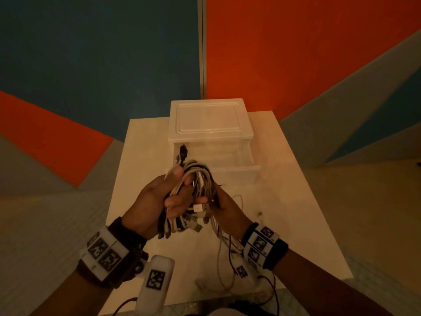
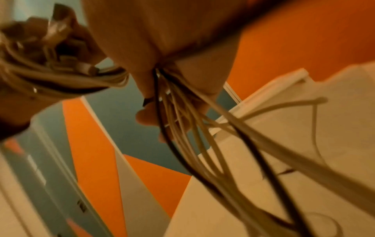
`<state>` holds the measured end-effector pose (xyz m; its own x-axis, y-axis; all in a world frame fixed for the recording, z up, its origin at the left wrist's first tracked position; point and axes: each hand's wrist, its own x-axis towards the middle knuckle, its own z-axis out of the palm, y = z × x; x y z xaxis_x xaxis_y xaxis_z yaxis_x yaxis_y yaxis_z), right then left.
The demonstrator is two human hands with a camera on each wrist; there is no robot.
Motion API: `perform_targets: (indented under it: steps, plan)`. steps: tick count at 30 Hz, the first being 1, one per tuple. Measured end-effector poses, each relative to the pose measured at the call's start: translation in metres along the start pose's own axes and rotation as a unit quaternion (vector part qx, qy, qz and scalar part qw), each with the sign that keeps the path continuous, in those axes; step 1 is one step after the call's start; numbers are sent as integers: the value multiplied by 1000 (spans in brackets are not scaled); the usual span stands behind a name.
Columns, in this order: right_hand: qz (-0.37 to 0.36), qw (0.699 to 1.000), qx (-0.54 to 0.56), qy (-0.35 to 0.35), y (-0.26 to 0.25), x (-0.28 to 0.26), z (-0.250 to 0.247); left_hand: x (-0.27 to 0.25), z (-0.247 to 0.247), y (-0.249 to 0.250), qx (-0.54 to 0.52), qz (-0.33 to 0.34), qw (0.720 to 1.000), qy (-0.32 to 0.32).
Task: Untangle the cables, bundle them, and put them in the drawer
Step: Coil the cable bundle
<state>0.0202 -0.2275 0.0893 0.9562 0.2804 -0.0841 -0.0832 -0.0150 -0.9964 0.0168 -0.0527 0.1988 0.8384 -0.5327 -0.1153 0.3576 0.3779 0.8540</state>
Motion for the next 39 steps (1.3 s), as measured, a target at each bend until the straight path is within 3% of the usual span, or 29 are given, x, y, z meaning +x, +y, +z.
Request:
perform_targets:
  steps: [2,7,10,16,20,23,26,27,29,34,36,39]
  plan:
    - [37,999,-5,-14,4,-3,4,5,3,-2,-8,17,1000,12]
    - [53,986,-155,-30,7,-10,17,22,7,-8,-25,50,997,43]
    - [68,957,-272,-72,9,-14,23,30,8,-17,-19,66,996,62]
    - [61,902,-391,-172,1,-23,18,41,4,-31,158,135,968,141]
    - [70,873,-424,-229,-2,-28,6,45,-13,-48,324,123,922,173]
    - [57,859,-440,-255,-11,-31,-5,44,-19,-67,458,110,870,143]
    - [25,838,-478,-264,-26,-29,-21,41,-25,-86,628,79,769,92]
    - [18,830,-488,-268,-32,-28,-27,40,-28,-90,659,53,746,77]
    - [10,824,-499,-270,-43,-26,-36,36,-30,-93,658,8,752,46]
    - [-16,836,-480,-265,-58,-24,-44,33,-24,-92,609,39,792,18]
    - [-11,855,-446,-266,-55,-23,-45,33,-27,-93,542,21,840,21]
    - [-14,882,-381,-277,-52,-21,-45,28,-31,-94,374,-61,925,-7]
